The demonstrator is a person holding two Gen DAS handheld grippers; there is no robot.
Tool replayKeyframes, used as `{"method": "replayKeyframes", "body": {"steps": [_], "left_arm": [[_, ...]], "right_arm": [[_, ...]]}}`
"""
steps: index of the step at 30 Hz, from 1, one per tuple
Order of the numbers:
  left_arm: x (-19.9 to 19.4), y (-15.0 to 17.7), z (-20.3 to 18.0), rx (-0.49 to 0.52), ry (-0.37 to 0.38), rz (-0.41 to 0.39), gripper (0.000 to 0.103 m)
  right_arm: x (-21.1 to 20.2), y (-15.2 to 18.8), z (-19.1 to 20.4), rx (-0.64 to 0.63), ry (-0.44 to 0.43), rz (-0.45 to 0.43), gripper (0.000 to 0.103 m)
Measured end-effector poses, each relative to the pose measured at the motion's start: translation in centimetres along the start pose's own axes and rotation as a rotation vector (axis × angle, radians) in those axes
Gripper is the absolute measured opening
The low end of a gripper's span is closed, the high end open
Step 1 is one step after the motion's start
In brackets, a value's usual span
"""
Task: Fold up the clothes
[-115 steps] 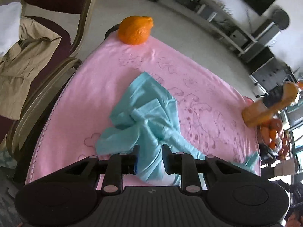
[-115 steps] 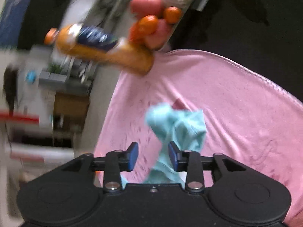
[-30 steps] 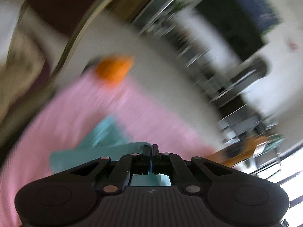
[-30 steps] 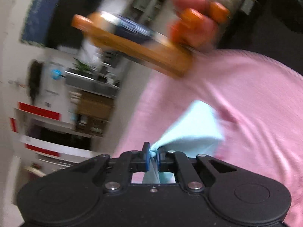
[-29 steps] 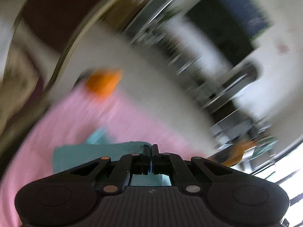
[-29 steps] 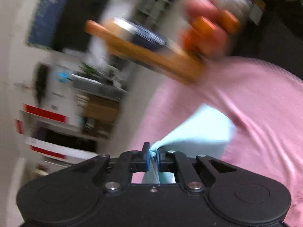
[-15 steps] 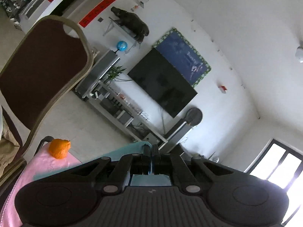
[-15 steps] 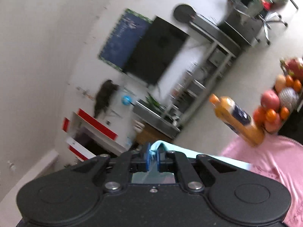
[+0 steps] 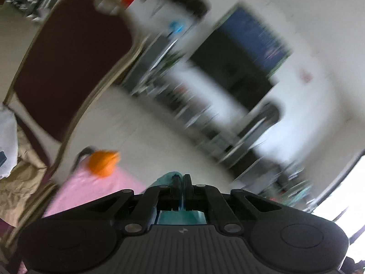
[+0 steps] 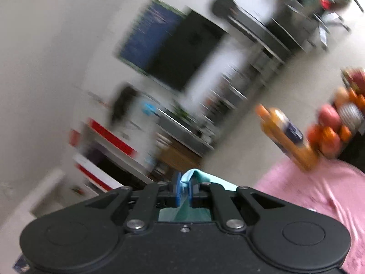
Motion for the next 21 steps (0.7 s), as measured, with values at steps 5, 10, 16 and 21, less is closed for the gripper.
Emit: {"method": "replayKeyframes", "body": {"steps": [5, 10, 16, 21], "left_arm": [[1.1, -3.6, -3.3, 0.067, 0.017, -0.143, 0.000], [-3.3, -3.2, -3.0, 0.081, 0.153, -0.255, 0.000], [-1.7, 6.1, 0.5, 0.148, 0.007, -0.217, 0.000], [2.7, 13.9, 5.9, 0.120, -0.127, 0.010, 0.000]], "right_arm": [[6.9, -1.7, -1.0, -0.047, 0.084, 0.005, 0.007], [3.5, -3.9, 3.6, -0.206, -0.053, -0.106, 0.007], [1.5, 1.5, -3.0, -0.165, 0.055, 0.046, 0.007], [1.6, 8.1, -12.4, -0.036, 0.207, 0.155, 0.007]]}}
Point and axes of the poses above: each gripper's, at about its wrist camera, not at the fingertips, and x roughly the way its jaws point, z to its left, y to its underside, the point moved 1 cm from there along x, roughly the way its jaws point, and after that the axes turned 12 degrees about -y, right-handed, at the moved point
